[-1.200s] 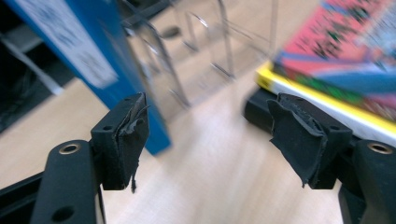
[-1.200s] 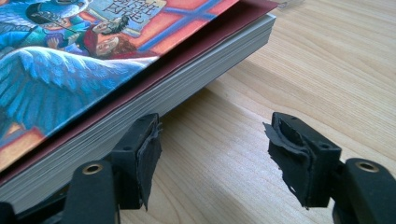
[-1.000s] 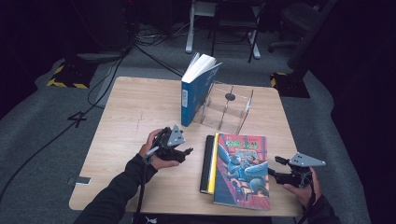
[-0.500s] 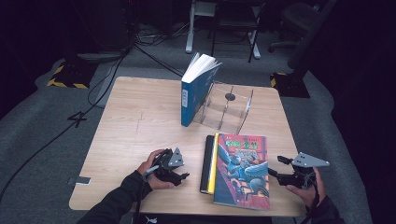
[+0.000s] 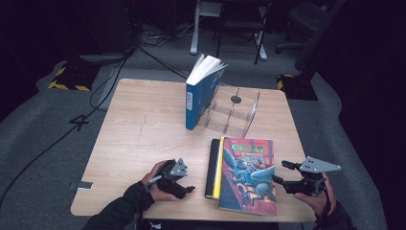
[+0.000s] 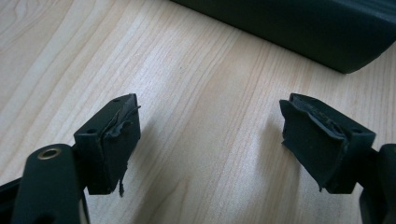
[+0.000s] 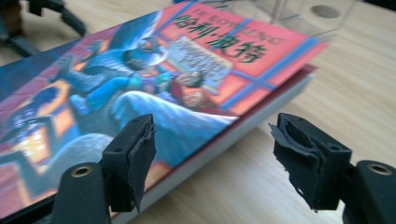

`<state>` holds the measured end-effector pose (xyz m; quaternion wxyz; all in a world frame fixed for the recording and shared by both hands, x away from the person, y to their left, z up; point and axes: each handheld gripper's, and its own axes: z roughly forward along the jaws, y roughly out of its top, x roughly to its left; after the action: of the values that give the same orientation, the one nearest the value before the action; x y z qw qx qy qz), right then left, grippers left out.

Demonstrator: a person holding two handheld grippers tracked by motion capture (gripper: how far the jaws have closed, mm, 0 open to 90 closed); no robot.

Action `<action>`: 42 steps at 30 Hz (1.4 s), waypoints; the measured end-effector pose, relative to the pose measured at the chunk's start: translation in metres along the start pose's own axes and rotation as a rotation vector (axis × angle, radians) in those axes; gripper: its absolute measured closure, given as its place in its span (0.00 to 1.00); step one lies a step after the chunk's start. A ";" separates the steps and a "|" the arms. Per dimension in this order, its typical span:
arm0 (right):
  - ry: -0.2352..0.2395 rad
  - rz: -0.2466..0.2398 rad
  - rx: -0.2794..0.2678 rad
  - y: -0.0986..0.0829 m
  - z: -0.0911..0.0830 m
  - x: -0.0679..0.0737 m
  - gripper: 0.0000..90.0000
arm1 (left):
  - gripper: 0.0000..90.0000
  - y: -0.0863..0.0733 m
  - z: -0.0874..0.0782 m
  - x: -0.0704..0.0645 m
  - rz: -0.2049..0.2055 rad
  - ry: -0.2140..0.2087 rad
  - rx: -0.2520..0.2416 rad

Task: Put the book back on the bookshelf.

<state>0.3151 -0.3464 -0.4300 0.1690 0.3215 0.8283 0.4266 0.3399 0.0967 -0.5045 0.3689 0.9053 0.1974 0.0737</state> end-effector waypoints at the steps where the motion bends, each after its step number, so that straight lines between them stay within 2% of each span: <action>1: 0.011 -0.001 0.001 0.000 0.001 0.001 0.33 | 0.21 0.000 0.000 0.000 0.002 0.000 0.000; 6: 0.052 0.001 0.041 0.002 0.006 0.006 0.30 | 0.21 0.000 0.000 0.000 0.001 -0.001 0.000; 7: 0.076 0.008 0.081 0.001 0.010 0.007 0.28 | 0.21 0.000 0.000 0.000 0.000 -0.002 0.000; 8: 0.076 0.008 0.081 0.001 0.010 0.007 0.28 | 0.21 0.000 0.000 0.000 0.000 -0.002 0.000; 9: 0.094 0.027 0.114 -0.001 0.015 0.006 0.26 | 0.21 0.000 0.000 0.000 0.001 -0.002 0.002; 13: 0.151 0.081 0.136 -0.004 0.018 0.001 0.22 | 0.21 0.001 0.001 -0.001 0.006 -0.005 0.004; 14: 0.151 0.081 0.136 -0.004 0.018 0.001 0.22 | 0.21 0.001 0.001 -0.001 0.009 -0.008 0.002; 16: 0.186 0.102 0.144 -0.005 0.021 -0.001 0.20 | 0.21 0.002 0.002 -0.002 0.013 -0.010 0.004; 18: 0.194 0.095 0.141 -0.005 0.023 -0.001 0.19 | 0.21 0.003 0.002 -0.003 0.008 -0.004 0.005; 20: 0.193 0.094 0.139 -0.005 0.024 0.000 0.17 | 0.20 0.005 0.002 -0.006 0.000 0.005 0.024; 28: 0.135 0.087 0.127 -0.001 0.027 0.009 0.16 | 0.22 0.009 0.002 -0.020 0.047 -0.021 0.049; 36: 0.098 0.051 0.117 0.006 0.030 0.014 0.17 | 0.24 0.011 0.005 -0.016 0.029 -0.004 0.034; 37: 0.100 0.044 0.123 0.008 0.030 0.012 0.20 | 0.23 0.011 0.006 -0.016 0.037 -0.007 0.030; 39: 0.103 0.058 0.137 0.008 0.027 0.009 0.25 | 0.24 0.012 0.006 -0.017 0.040 -0.008 0.031; 42: 0.120 0.086 0.169 0.007 0.023 0.005 0.24 | 0.24 0.011 0.006 -0.017 0.046 -0.012 0.030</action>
<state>0.3267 -0.3262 -0.4376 0.0728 0.3440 0.8553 0.3806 0.3298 0.0785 -0.5007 0.3547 0.9154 0.1754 0.0738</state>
